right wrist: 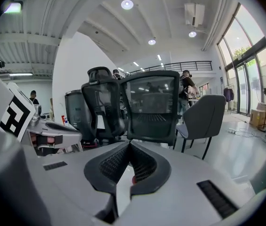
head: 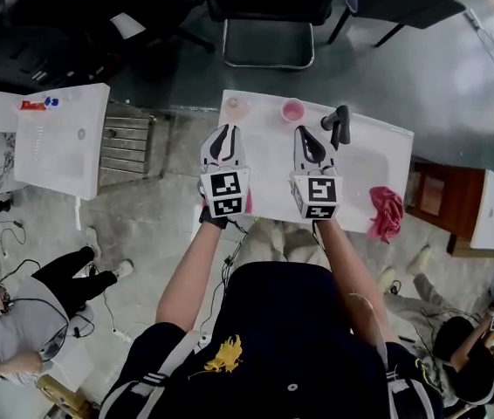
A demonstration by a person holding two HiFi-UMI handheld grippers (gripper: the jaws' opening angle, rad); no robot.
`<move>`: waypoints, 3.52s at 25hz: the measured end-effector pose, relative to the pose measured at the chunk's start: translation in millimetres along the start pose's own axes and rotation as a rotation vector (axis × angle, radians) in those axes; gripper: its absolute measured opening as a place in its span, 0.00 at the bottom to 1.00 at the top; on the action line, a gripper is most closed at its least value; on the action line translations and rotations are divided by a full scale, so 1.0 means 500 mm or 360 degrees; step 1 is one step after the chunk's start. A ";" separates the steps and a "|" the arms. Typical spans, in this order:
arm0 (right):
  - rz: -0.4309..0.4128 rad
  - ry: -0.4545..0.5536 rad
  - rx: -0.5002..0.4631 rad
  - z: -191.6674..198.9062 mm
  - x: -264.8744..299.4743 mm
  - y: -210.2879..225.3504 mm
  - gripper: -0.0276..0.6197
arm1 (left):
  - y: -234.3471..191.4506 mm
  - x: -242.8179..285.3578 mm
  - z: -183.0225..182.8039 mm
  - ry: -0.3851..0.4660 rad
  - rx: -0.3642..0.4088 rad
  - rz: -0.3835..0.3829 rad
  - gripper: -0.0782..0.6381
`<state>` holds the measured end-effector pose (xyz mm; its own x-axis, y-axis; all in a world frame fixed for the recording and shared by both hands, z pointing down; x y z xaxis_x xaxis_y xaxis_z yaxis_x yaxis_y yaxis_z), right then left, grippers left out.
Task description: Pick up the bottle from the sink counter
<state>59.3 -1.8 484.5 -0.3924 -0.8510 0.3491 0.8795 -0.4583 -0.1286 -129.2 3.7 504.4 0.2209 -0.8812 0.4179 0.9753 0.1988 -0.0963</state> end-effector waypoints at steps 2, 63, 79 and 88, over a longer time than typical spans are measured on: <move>-0.0019 -0.0028 0.0007 0.009 0.023 -0.008 0.08 | -0.010 0.015 0.011 -0.0035 -0.0021 -0.0003 0.22; -0.0036 -0.0386 0.0011 0.152 0.169 -0.012 0.08 | -0.088 0.433 0.272 -0.0573 -0.0043 0.0119 0.70; 0.0027 -0.0390 0.0027 0.152 0.115 0.014 0.08 | -0.094 0.427 0.272 -0.0599 -0.0047 0.0098 0.69; 0.0047 -0.0385 0.0028 0.145 0.093 0.027 0.08 | -0.089 0.423 0.270 -0.0643 -0.0051 0.0101 0.69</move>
<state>72.6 -28.9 566.1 -0.2926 -0.7768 0.5577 0.8949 -0.4279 -0.1264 -125.5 -133.8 719.1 0.2696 -0.6272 0.7307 0.9606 0.2281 -0.1587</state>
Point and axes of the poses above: the fingertips, and each gripper's own axes: x forward along the fingers, y to its right, z out of its underside, the point moved 7 cm from there along -x, backward along the fingers, and after that the axes turned 10 degrees about -x, right-handed, at the moved point
